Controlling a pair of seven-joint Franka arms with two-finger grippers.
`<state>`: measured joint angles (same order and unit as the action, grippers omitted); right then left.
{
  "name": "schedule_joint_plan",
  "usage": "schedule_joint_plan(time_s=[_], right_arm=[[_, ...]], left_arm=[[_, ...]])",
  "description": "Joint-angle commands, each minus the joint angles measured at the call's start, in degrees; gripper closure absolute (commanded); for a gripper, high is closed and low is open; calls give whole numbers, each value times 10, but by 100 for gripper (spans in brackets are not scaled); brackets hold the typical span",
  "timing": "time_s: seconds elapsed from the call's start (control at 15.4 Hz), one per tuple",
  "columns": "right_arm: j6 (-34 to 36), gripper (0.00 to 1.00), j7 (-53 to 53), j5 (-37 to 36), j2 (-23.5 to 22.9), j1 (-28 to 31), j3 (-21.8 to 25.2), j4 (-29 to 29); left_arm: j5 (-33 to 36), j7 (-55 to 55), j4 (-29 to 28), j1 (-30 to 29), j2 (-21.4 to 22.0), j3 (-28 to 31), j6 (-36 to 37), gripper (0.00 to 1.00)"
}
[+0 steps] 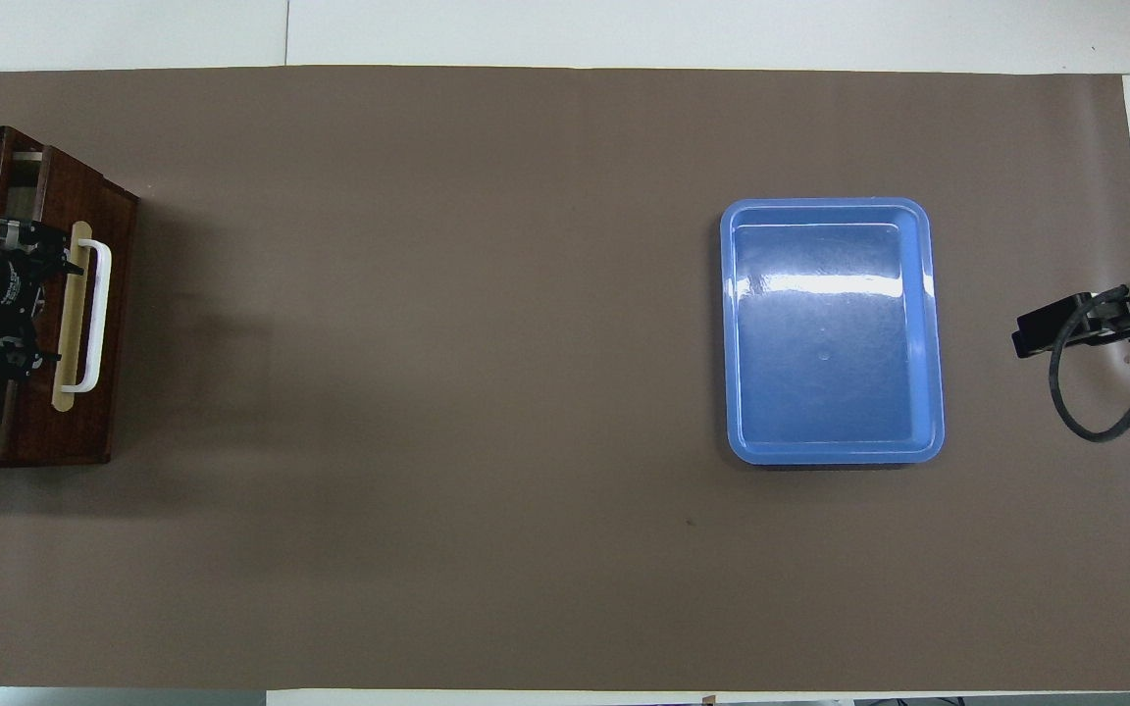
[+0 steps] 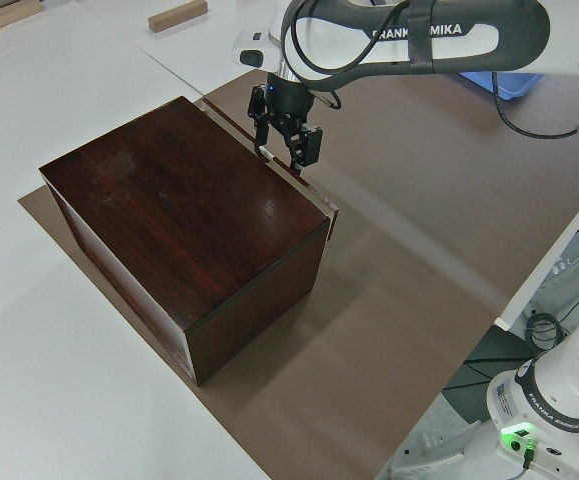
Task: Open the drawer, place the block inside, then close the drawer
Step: 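Push the drawer closed with the left gripper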
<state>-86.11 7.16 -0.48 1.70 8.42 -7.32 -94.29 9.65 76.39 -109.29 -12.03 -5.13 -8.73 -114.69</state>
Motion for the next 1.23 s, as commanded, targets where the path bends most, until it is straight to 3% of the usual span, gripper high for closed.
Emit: schedule_joint_plan(time_s=[0.0,0.26,0.58,0.78,1.04,1.17], right_arm=[[7,0,-6,-10,-5,2,-1,10],[7,0,-7,-11,2,3,-2,9],[6,0,-7,-11,2,7,-3,9],[5,0,-7,-11,2,8,-3,6],[5,0,-6,-11,2,7,-3,6],[6,0,-6,-11,2,8,-3,6]], left_arm=[[15,-42,0,-26,3,-1,-18,0],[15,-84,-6,-48,4,-3,-29,0],[5,-123,4,-15,14,-10,17,0],[-22,-232,20,21,50,-22,77,0],[-31,-439,100,71,38,-23,205,0],[-43,-500,125,98,23,-21,236,0]])
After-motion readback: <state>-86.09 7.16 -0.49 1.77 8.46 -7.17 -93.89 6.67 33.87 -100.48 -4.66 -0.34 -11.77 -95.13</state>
